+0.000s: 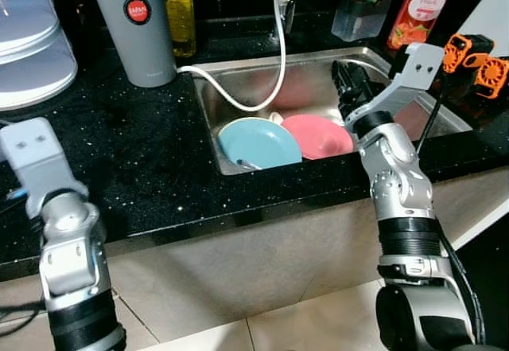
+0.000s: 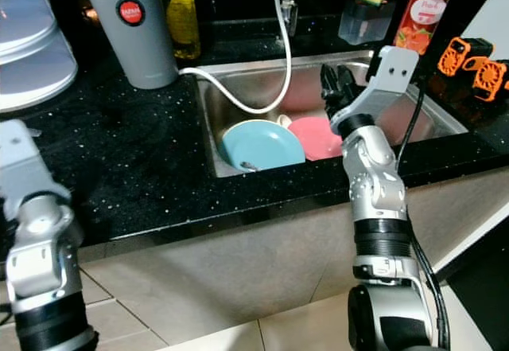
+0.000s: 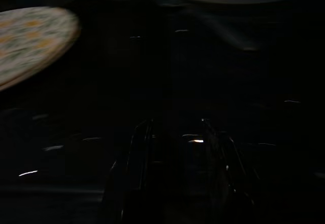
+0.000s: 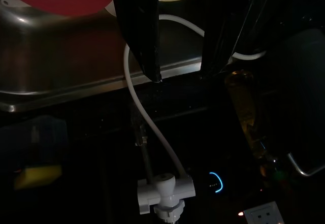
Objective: Kitchen organization
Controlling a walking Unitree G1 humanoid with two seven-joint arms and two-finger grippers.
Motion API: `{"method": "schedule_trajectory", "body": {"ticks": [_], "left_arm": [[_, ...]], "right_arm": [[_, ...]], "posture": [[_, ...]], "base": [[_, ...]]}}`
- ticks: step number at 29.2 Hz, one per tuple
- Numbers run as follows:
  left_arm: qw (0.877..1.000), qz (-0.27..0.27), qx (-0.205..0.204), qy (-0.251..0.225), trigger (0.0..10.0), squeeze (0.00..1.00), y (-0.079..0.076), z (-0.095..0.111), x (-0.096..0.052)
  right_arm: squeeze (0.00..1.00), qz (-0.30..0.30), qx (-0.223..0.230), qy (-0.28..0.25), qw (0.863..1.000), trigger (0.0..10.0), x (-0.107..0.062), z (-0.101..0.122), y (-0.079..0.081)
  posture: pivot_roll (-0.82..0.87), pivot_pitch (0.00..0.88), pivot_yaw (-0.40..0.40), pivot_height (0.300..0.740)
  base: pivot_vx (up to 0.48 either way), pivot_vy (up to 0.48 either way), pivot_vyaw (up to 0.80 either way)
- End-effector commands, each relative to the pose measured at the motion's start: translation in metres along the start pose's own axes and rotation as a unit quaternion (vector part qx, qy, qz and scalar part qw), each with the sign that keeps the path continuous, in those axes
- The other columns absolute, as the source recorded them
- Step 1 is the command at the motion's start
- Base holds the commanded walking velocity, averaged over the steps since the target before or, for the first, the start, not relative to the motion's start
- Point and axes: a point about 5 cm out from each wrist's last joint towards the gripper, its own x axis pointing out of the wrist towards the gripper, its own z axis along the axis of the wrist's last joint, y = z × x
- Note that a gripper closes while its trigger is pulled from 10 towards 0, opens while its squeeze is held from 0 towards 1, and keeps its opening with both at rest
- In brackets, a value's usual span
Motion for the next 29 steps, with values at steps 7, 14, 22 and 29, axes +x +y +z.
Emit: {"method": "schedule_trajectory", "body": {"ticks": [7, 14, 22, 29], "left_arm": [[0.998, 0.051, 0.023, -0.026, 10.0, 0.0, 0.025, 0.014, 0.001], [0.998, 0.059, 0.023, 0.013, 10.0, 0.0, 0.03, 0.003, -0.006], [0.994, 0.064, 0.001, 0.093, 10.0, 0.0, 0.03, -0.02, -0.004], [0.987, 0.055, -0.032, 0.145, 10.0, 0.0, 0.029, -0.028, 0.006]], "right_arm": [[0.0, 0.002, 0.008, 0.007, 1.0, 10.0, 0.001, -0.005, 0.002], [0.0, 0.003, 0.01, 0.008, 1.0, 10.0, 0.001, -0.006, 0.003], [0.0, 0.004, 0.007, 0.009, 1.0, 10.0, 0.001, -0.005, 0.002], [0.0, 0.004, 0.005, 0.008, 1.0, 10.0, 0.001, -0.004, 0.002]], "posture": [[0.21, 0.039, -0.031, 0.74], [0.21, 0.042, -0.027, 0.74], [0.21, 0.043, -0.031, 0.74], [0.2, 0.041, -0.033, 0.74]], "base": [[0.0, 0.0, 0.0], [0.0, 0.0, 0.0], [0.0, 0.0, 0.0], [0.0, 0.0, 0.0]]}}
